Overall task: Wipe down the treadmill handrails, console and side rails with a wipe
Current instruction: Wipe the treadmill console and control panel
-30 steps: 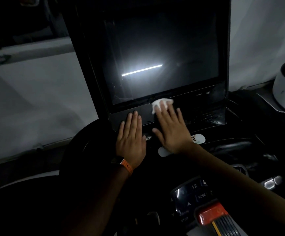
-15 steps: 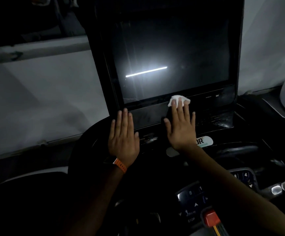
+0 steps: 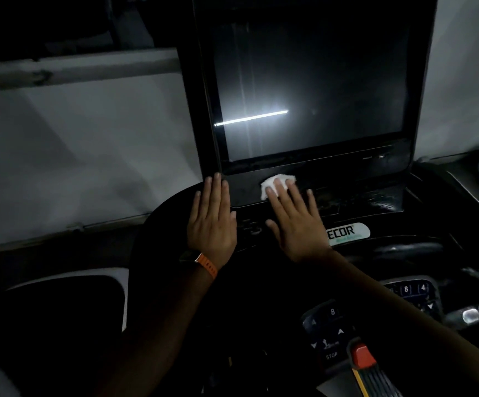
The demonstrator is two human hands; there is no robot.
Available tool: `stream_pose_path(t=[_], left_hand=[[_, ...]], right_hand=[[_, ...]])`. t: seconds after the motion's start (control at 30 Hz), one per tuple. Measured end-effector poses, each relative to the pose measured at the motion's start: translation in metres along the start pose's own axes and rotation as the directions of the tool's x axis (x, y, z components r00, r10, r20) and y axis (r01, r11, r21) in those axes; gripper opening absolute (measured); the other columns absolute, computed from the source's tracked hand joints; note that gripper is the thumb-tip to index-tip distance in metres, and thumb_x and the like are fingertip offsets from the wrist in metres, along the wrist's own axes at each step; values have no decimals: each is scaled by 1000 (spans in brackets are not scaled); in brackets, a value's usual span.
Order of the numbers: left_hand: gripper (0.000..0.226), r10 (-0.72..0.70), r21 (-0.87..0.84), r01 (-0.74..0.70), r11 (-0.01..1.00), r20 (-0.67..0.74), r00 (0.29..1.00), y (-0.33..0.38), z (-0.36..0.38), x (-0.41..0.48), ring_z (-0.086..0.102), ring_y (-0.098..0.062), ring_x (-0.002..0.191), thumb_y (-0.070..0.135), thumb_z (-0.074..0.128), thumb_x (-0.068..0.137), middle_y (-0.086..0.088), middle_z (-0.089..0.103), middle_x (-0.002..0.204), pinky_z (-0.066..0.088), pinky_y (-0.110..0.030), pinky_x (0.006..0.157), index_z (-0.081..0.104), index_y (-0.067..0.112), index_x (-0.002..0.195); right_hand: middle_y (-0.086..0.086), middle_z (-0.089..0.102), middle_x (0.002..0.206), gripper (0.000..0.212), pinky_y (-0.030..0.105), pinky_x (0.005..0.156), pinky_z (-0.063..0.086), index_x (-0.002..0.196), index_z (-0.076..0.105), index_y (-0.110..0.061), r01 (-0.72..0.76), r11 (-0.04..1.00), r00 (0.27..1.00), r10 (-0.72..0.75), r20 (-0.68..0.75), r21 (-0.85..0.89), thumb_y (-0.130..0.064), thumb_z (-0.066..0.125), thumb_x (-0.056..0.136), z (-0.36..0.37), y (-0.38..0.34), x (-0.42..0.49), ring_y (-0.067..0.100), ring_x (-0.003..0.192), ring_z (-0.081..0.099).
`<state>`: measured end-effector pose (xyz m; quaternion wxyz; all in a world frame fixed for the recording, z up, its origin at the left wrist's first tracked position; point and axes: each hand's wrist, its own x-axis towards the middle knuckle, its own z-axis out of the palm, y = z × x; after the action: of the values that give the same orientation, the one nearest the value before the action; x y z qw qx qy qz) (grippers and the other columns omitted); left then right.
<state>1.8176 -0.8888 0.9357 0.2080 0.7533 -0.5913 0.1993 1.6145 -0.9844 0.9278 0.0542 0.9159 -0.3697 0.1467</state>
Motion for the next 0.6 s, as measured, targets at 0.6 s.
stream_pose_path(t=[0.6], left_hand=[[72, 108, 40, -109, 993, 20, 994, -37, 2, 8, 11, -27, 158, 37, 42, 105, -13, 10, 170, 17, -46, 128, 12, 5, 162]], right_hand=[[7, 10, 175, 68, 64, 126, 16, 166, 20, -14, 179, 983, 984, -179, -3, -30, -47, 33, 108, -18, -52, 38, 31, 162, 6]])
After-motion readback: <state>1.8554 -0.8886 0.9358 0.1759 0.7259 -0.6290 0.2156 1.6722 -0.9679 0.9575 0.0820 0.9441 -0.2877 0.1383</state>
